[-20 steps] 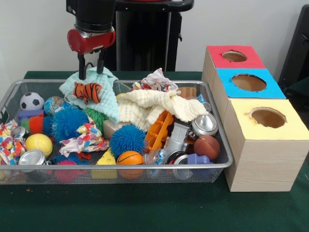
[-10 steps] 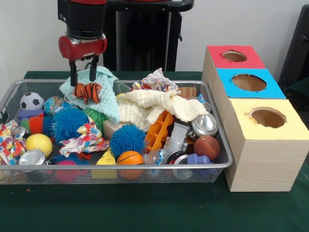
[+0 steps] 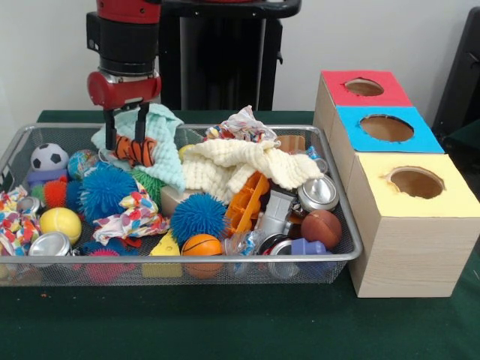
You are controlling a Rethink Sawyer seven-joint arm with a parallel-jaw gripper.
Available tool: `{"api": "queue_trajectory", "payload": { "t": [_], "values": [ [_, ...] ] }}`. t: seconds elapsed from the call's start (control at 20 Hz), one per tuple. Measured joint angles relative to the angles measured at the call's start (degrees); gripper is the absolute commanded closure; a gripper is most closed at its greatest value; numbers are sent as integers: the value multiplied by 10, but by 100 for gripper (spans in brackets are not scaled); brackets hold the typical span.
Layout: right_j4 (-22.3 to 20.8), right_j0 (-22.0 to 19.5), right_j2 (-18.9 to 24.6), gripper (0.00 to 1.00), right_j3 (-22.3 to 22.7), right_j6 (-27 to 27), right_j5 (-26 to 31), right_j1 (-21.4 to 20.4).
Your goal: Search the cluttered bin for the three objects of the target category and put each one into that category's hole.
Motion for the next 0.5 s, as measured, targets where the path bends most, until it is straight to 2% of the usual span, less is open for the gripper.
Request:
{"api": "queue_trajectory", "payload": {
  "t": [0.5],
  "values": [
    [0,4,0,0,2,0,-4,1]
  ]
}}
